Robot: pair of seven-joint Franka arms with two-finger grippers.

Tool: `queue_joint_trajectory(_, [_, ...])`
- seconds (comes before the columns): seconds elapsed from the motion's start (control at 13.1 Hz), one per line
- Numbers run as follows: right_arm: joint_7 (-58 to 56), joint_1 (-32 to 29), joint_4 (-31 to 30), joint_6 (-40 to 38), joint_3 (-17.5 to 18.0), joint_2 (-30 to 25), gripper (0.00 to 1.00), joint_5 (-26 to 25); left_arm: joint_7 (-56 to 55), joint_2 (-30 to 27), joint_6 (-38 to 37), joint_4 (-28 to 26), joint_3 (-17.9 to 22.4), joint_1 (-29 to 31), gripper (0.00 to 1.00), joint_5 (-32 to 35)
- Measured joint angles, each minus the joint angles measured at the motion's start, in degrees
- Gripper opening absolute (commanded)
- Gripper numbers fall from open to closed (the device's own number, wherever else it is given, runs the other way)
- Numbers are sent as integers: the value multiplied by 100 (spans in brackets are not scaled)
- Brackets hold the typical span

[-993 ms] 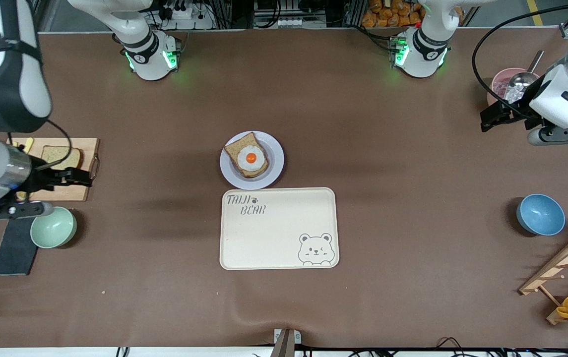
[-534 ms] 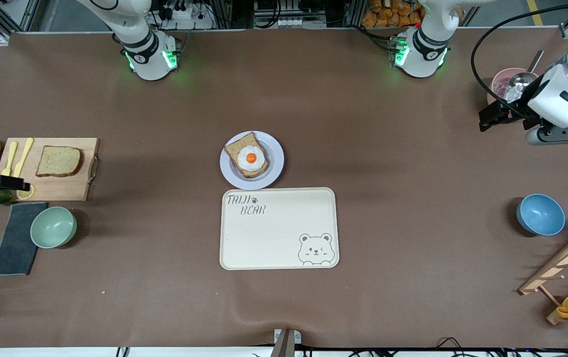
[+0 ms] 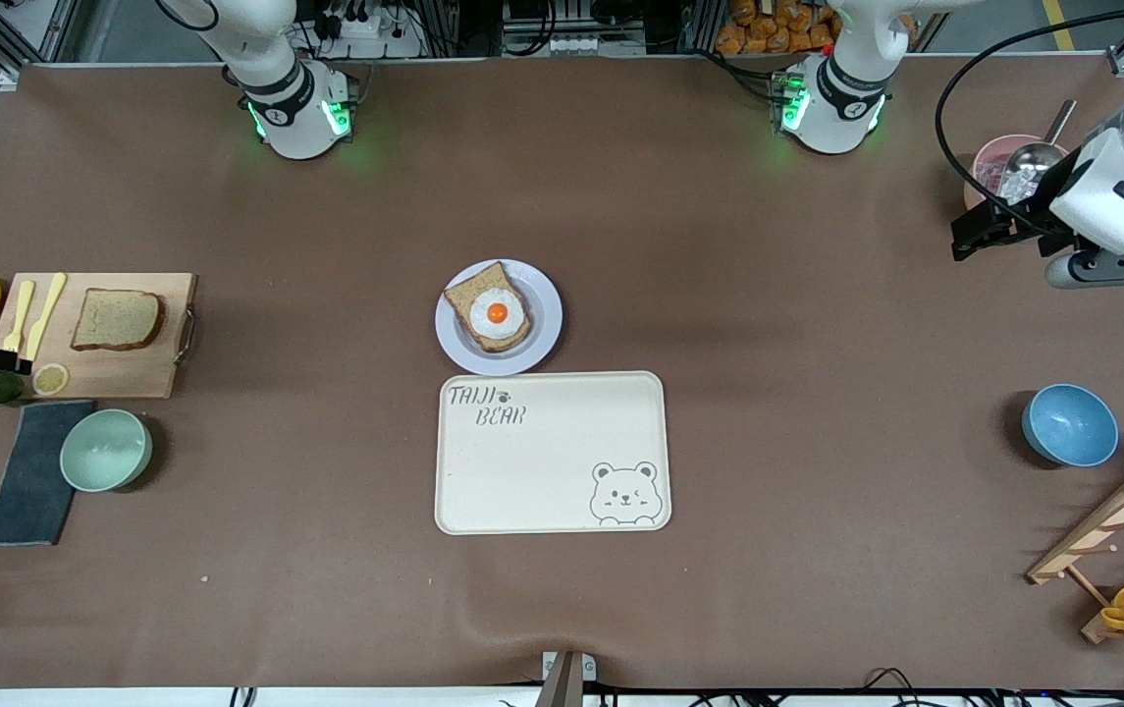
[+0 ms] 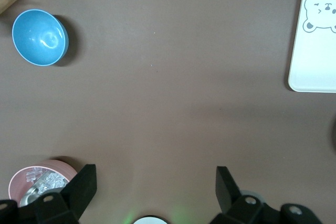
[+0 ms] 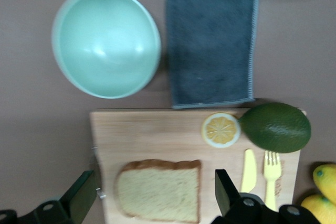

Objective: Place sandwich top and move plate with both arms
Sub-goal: 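Lower the right gripper and grasp the bread slice by its edge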

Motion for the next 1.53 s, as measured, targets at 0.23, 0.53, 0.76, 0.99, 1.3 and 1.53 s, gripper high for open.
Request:
queue_joint_trajectory(0.23, [-346, -334, -542, 489, -3, 154, 100, -346, 210, 0, 0, -1, 28, 72, 100, 0])
queue_joint_trajectory(0.53, [-299, -577, -707, 508, 0, 565, 100, -343, 229, 0, -1, -1, 27, 86, 100, 0])
queue_joint_trajectory(0.76, [-291, -581, -881, 482, 19, 590, 100, -343, 232, -10, -1, 2, 13, 84, 100, -14])
queue_joint_trajectory(0.99, [-290, -580, -1179, 473, 37, 583, 100, -343, 225, -67, -12, 6, -146, 73, 100, -66])
queue_joint_trajectory(1.3, [-287, -633, -1283, 417, 11, 582, 100, -343, 222, -68, -33, 0, -188, 69, 100, -66])
queue_joint_trajectory(1.53, [-287, -679, -1283, 401, 6, 581, 100, -343, 222, -67, -40, -6, -187, 70, 100, -67])
